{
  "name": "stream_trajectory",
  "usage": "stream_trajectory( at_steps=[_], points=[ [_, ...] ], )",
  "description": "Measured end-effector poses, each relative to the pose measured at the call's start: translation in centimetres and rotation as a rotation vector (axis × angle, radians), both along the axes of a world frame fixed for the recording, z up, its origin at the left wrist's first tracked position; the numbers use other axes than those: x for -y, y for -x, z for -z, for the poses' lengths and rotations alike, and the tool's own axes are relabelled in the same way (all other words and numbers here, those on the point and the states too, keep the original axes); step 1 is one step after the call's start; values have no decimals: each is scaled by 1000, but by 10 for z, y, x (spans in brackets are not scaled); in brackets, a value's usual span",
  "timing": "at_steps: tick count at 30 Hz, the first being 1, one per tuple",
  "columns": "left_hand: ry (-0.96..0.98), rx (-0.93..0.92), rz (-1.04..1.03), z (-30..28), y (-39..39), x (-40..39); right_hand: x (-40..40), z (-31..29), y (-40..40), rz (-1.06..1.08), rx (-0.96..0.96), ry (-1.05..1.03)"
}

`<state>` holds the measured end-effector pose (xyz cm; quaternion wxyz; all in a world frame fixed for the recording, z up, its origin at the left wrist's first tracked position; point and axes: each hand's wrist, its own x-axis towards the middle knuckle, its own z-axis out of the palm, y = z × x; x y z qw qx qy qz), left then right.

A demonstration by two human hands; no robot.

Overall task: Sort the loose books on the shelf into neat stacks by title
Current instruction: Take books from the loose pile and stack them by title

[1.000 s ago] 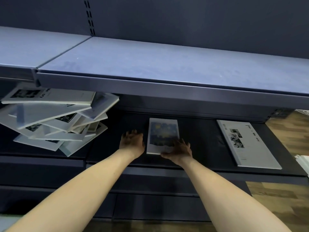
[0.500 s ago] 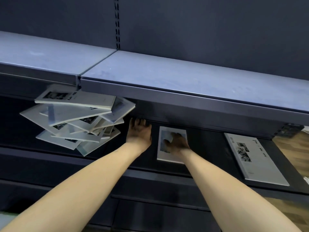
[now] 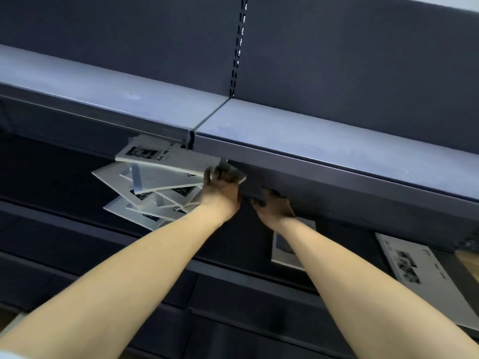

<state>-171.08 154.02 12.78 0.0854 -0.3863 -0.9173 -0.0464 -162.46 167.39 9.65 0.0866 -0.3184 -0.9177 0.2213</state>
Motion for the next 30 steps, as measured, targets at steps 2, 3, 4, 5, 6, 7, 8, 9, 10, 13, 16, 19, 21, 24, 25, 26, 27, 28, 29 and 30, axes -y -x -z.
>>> stream_trajectory(
  at_steps=[2, 3, 4, 5, 6, 7, 8, 9, 10, 13, 16, 19, 21, 24, 25, 26, 27, 28, 29, 30],
  points=[
    [0, 3, -27, -2, 10, 12, 11, -6, 11, -30, -27, -18],
    [-6, 2, -35, -3, 15, 18, 17, -9, 17, -42, -43, -25],
    [-20, -5, -42, -4, 19, 24, 23, -11, 23, -55, -61, -35],
    [-43, -17, -50, -4, 24, 32, 29, -13, 30, -67, -75, -37],
    [-70, -26, -59, -3, 28, 39, 36, -16, 36, -80, -85, -33],
    [-91, -25, -69, -2, 33, 46, 44, -18, 43, -96, -92, -22],
    [-104, -20, -80, -1, 39, 53, 52, -20, 49, -117, -94, -14],
    [-110, -14, -90, 2, 44, 58, 58, -21, 55, -139, -96, -12],
    [-115, -9, -102, 6, 50, 66, 66, -22, 62, -164, -99, -23],
    [-98, -19, -128, 15, 70, 93, 86, -21, 83, -184, -73, -16],
    [-83, -20, -117, 21, 86, 117, 103, -17, 102, -167, -47, -47],
    [-104, -23, -93, 24, 95, 134, 118, -10, 112, -147, -38, -108],
    [-122, -12, -71, 26, 98, 141, 123, -6, 113, -139, -42, -110],
    [-148, 9, -52, 28, 100, 145, 126, -3, 110, -117, -103, -122],
    [-165, 21, -57, 30, 100, 145, 129, -2, 108, -100, -135, -148],
    [-188, 32, -70, 31, 100, 145, 133, 1, 107, -81, -179, -184],
    [-218, 42, -87, 31, 99, 145, 138, 2, 105, -66, -236, -228],
    [-251, 55, -104, 31, 97, 144, 144, 4, 102, -64, -297, -271],
    [-283, 69, -115, 31, 95, 144, 150, 5, 99, -74, -347, -306],
    [-310, 85, -119, 31, 93, 143, 157, 6, 97, -95, -377, -326]
  ],
)
